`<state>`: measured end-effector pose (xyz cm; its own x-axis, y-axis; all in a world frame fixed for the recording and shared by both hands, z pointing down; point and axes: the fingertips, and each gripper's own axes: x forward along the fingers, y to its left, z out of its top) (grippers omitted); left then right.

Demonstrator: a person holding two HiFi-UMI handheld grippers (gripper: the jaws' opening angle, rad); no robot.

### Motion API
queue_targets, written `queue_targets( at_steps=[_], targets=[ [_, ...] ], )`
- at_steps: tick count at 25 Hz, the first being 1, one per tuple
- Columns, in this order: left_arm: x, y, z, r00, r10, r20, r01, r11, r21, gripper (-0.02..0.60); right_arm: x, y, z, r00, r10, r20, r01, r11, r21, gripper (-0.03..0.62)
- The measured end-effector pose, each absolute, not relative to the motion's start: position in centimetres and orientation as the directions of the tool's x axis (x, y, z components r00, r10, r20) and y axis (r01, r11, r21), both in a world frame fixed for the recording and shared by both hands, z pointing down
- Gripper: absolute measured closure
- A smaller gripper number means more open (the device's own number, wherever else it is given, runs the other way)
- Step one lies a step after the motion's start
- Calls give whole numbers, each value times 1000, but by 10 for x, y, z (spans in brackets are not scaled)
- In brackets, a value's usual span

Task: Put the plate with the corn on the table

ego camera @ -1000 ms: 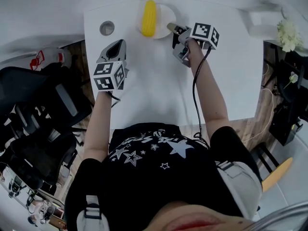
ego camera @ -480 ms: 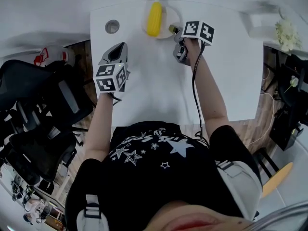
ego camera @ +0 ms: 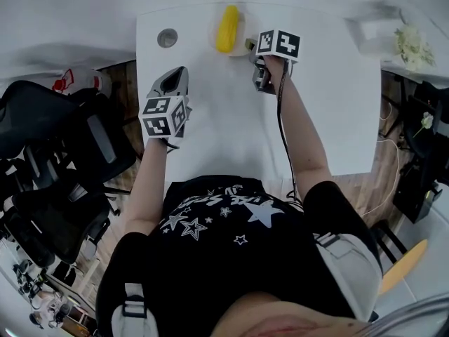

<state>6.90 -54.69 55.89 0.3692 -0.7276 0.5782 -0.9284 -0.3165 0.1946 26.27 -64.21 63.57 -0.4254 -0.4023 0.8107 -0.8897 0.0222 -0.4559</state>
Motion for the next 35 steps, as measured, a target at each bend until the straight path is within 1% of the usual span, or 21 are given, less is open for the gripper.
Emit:
queue_targets(
  at_steps=[3,5,9,14,18,21,22,24,25,29,35],
  targets=[
    [66,-542,556,366,-734,572,-930,-315,190,575,263,-642,633,-431,-428,794,-879,-2,-478,405],
    [65,-538,553,365,-738,568,-930,-314,189,575,266,-638,632,-418,-442,794,-881,-15,-472,393],
    [61,-525,541,366,-750,551,-930,-318,184,575,275,-622,627,-392,-467,793,-887,-36,-460,395],
    [50,-506,524,368,-774,515,-930,-310,199,575,283,-607,586,-373,-589,717,-887,0,-461,399],
    [40,-487,512,377,-785,492,-926,-314,210,575,279,-584,541,-357,-685,635,-898,63,-436,427],
    [44,-473,499,398,-792,463,-917,-334,216,575,284,-561,509,-340,-737,585,-901,76,-427,454],
    [47,-468,493,409,-793,452,-913,-346,218,575,288,-553,499,-326,-755,569,-904,74,-421,468],
    [51,-455,483,426,-795,431,-905,-371,210,575,295,-534,480,-301,-792,531,-910,71,-409,517],
    [50,-448,477,430,-798,421,-903,-378,205,575,296,-525,472,-295,-806,512,-910,75,-407,525],
    [43,-429,451,444,-813,377,-895,-388,219,575,294,-495,446,-280,-839,467,-913,82,-401,533],
    [17,-405,430,475,-815,331,-879,-425,215,575,279,-456,437,-216,-864,455,-933,46,-356,569]
  ],
)
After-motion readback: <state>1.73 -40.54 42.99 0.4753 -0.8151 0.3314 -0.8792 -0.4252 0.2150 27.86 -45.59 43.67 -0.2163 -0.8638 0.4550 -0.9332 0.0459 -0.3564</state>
